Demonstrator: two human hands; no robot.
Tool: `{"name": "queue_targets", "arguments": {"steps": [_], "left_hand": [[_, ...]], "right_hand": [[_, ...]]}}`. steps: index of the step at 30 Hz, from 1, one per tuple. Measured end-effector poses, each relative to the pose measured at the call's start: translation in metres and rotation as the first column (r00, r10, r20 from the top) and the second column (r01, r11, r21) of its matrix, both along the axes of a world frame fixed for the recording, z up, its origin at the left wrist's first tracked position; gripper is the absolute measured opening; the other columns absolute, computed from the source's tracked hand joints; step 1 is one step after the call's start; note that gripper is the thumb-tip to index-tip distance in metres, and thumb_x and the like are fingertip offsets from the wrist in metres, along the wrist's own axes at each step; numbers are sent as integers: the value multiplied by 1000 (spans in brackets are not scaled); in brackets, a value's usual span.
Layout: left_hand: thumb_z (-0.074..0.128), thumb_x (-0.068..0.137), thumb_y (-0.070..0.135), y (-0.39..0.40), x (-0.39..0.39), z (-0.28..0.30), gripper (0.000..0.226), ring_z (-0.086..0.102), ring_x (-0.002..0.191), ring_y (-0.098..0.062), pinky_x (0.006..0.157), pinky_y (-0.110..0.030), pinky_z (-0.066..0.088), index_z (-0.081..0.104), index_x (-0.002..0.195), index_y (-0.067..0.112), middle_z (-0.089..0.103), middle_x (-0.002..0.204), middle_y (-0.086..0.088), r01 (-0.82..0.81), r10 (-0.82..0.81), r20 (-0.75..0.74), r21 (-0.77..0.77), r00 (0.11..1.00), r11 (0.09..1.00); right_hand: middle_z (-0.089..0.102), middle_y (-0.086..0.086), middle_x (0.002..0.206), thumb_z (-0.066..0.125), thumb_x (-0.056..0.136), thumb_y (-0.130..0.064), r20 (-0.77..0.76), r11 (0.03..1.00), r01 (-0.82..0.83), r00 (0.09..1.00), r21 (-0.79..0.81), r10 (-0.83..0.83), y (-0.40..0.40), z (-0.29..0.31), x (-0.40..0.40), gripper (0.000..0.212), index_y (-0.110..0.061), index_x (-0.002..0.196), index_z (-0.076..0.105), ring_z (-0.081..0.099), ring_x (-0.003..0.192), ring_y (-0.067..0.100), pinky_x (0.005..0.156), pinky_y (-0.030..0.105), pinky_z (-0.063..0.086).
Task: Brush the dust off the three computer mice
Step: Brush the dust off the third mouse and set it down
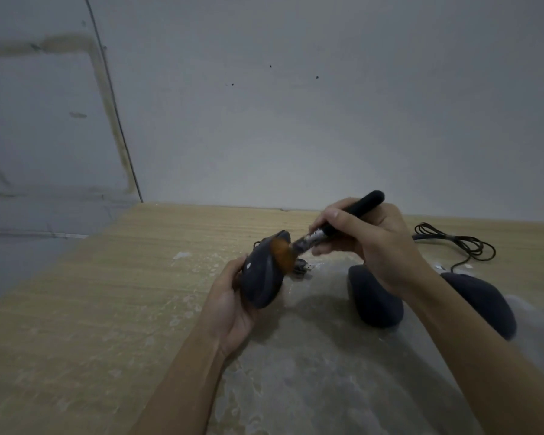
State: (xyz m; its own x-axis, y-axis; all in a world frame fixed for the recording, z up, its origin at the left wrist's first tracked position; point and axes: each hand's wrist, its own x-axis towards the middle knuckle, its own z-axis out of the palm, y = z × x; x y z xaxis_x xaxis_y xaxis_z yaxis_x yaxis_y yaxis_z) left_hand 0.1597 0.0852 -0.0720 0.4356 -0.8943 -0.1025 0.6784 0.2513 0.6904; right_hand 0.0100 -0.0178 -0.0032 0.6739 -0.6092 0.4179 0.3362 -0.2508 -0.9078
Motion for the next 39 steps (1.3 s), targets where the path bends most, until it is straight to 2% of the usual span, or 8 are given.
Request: {"name": "queue_targets", "arguments": {"steps": [6,12,17,21,26,29,32,39], "left_hand": [[48,84,33,0,0,-3,51,61,92,-25,69,-32,55,54,124,2,62,114,-21,9,-17,80,103,997,995],[70,64,19,1,0,-4,53,61,99,-30,84,-42,51,62,114,7,64,113,-18,-27,17,236,41,972,999],[85,56,9,2,-5,-12,78,64,97,-9,76,-22,54,53,125,27,64,111,2,-242,109,765,63,635,968],[83,61,5,2,-12,-12,80,63,95,2,78,-12,51,46,128,29,64,106,10,-308,183,856,-30,483,951],[82,62,2,-1,-15,-14,79,65,95,-2,86,-23,52,47,128,26,68,100,19,-363,246,885,-96,395,927],[82,64,7,-2,-18,-14,79,64,97,0,89,-23,52,45,132,22,65,102,22,-345,239,915,-120,326,931],[83,64,13,-1,-21,-13,83,61,105,1,93,-21,49,42,137,13,64,108,22,-304,229,935,-143,271,942],[82,65,9,-5,-17,-17,76,63,101,1,91,-23,50,43,127,31,63,105,25,-349,266,915,-153,304,925]], "right_hand": [[67,19,75,57,86,-6,-262,976,-218,943,-28,203,7,2,-2,17,9,80,63,67,59,21,53,23,55],[67,21,73,64,77,-10,-136,994,-77,987,84,88,-4,9,-12,17,7,73,65,67,57,26,52,23,56],[66,17,76,57,82,-9,-126,993,118,985,13,-115,-13,7,-13,17,4,75,64,66,63,28,58,26,59],[65,18,77,56,82,-13,-73,988,134,987,-79,-140,-7,12,-13,17,1,76,65,66,62,27,60,26,58],[65,26,85,58,81,-12,-208,982,-128,973,-141,97,18,10,0,26,12,90,62,69,78,27,70,30,59],[68,14,81,58,86,-8,-265,951,82,950,-298,-165,10,6,2,12,-1,84,66,69,78,24,72,30,59],[69,4,77,58,88,-15,-169,784,376,843,-495,-511,-3,9,-6,13,-20,78,64,70,73,19,73,33,59],[67,18,77,58,86,-10,-307,973,5,949,-231,-77,12,6,3,16,5,83,65,70,70,25,72,36,60]]}}
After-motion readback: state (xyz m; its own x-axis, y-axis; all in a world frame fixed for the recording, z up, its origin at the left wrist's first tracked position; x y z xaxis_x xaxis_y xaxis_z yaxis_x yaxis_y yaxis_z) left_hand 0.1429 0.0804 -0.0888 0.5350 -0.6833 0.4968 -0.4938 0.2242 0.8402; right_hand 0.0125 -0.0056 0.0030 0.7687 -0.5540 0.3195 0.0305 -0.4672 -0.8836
